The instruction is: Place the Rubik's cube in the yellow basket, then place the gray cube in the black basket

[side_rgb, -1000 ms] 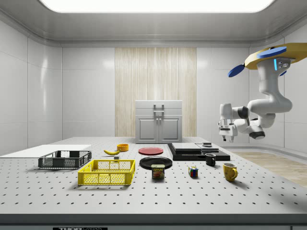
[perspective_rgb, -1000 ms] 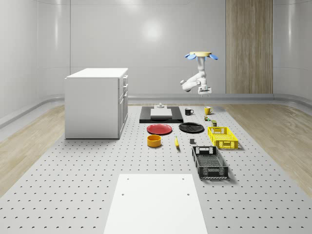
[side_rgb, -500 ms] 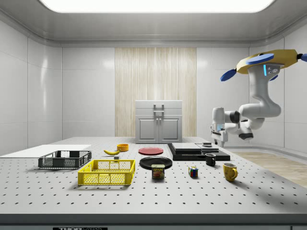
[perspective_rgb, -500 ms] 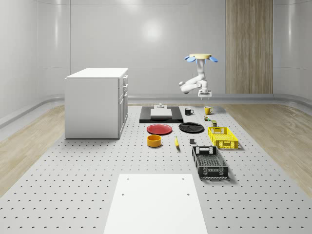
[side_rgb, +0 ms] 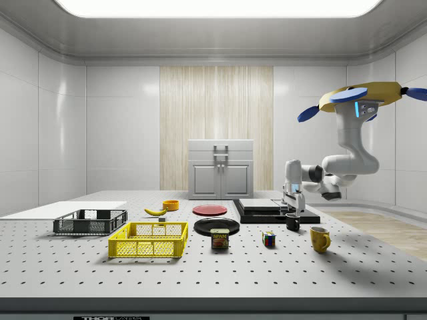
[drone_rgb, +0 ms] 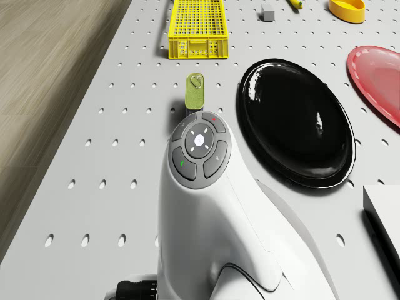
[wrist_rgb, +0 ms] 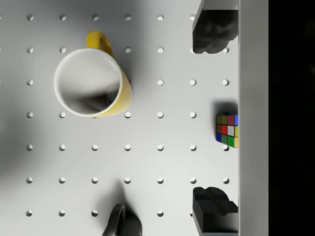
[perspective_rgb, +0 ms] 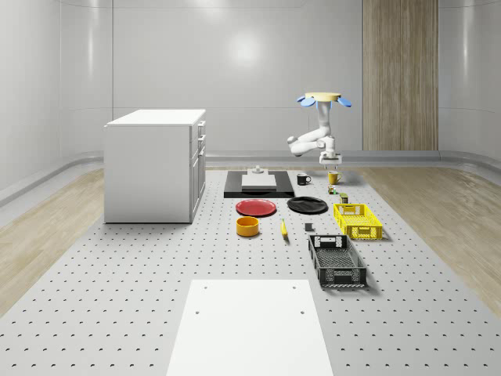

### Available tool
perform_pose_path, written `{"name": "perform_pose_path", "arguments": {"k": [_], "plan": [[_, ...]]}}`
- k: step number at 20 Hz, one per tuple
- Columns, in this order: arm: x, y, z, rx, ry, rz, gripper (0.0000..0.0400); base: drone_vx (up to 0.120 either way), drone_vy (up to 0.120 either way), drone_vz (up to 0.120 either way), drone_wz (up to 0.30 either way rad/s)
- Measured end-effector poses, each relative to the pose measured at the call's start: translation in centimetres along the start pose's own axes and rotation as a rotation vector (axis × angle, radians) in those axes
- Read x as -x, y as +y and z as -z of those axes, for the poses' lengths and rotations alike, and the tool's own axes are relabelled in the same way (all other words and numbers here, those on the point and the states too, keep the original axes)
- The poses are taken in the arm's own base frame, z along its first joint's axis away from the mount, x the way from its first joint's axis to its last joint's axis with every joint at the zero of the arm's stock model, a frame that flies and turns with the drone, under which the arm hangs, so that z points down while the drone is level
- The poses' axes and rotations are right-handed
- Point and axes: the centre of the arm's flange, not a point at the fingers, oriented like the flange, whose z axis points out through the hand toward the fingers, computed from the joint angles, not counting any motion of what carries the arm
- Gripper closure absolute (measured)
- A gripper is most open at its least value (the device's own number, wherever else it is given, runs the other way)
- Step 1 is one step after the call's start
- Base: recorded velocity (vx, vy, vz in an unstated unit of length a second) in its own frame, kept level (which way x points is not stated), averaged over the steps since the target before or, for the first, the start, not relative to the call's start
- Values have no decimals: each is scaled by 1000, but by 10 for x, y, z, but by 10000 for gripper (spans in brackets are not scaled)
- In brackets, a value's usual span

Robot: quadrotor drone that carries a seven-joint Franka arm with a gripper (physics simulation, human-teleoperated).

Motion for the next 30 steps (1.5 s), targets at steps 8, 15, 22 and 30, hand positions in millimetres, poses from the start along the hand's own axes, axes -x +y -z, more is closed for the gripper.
{"name": "perform_pose_path", "arguments": {"k": [8,15,22,30], "plan": [[0,0,0,1,1,0,0,120,-40,-115,0],[0,0,0,1,1,0,0,120,-34,-91,0],[0,0,0,1,2,0,0,69,6,-74,0],[0,0,0,1,2,0,0,10,10,-10,0]]}}
